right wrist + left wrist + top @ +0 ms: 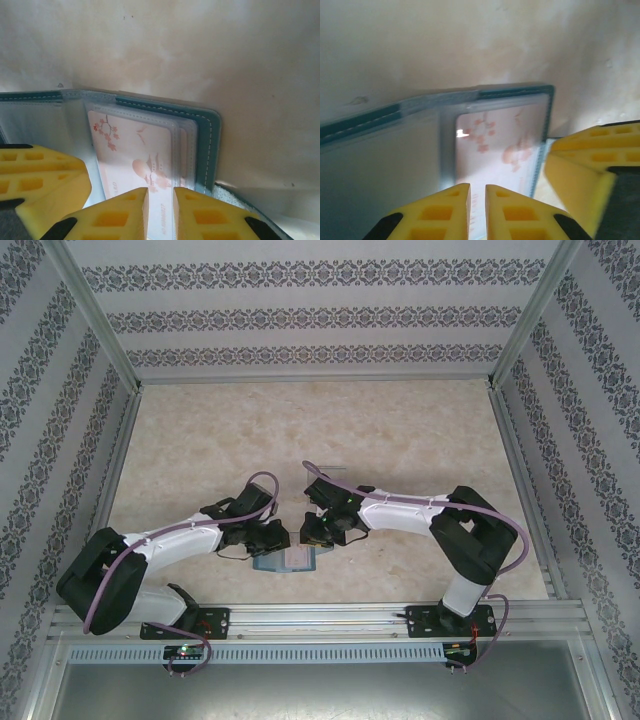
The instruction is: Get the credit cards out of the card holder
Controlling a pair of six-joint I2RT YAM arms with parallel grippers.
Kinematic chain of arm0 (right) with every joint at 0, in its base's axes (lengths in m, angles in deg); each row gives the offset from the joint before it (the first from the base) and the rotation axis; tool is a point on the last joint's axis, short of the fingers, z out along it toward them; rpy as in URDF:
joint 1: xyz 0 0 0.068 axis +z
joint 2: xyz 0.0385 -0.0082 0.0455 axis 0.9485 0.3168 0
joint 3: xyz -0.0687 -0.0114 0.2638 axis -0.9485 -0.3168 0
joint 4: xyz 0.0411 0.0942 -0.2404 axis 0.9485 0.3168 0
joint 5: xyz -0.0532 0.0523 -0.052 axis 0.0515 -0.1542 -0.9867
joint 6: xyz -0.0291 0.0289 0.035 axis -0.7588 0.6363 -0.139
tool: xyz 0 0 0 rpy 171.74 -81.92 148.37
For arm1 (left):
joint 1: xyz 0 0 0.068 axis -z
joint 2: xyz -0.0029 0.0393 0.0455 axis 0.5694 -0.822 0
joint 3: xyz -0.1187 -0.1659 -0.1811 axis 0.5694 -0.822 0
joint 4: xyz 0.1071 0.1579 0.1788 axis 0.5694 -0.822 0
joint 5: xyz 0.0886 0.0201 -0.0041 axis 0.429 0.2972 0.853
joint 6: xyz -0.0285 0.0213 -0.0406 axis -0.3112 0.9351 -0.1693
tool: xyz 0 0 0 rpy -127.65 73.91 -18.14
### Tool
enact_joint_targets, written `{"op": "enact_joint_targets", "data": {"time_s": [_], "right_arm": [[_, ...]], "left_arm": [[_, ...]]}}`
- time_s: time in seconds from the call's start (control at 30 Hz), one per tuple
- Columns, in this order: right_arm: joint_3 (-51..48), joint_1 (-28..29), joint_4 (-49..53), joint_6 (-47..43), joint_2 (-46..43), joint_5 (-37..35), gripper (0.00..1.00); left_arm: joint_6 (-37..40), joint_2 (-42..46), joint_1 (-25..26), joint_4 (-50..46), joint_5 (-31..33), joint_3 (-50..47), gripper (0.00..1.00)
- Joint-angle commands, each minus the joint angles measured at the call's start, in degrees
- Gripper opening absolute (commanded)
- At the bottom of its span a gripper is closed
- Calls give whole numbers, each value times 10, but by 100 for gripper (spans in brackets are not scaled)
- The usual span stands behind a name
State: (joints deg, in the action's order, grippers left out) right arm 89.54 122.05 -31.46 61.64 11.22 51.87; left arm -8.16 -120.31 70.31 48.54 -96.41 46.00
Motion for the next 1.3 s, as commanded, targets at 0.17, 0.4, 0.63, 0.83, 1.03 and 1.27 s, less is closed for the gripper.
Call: {"op": "enact_joint_targets", "data": {"time_s": [0.17,0.4,0.63,0.83,1.03,1.27], "right_arm": [[13,9,-7,10,14,7,22],[14,9,-9,12,17,7,23],[10,9,-19,15,21,10,23],[7,10,-31,20,29,14,22],[-5,10,-26,21,38,2,22],[-12,12,-13,22,37,-16,27]], "left_arm": [[-15,-14,-6,47,-24,-10,19],[-9,-34,-7,41,-20,-17,22],[1,-45,-6,31,-13,-12,23],[7,-53,-6,23,-14,-6,23],[10,-53,-7,15,-10,-3,22],[30,-43,-6,-31,18,5,23]]}}
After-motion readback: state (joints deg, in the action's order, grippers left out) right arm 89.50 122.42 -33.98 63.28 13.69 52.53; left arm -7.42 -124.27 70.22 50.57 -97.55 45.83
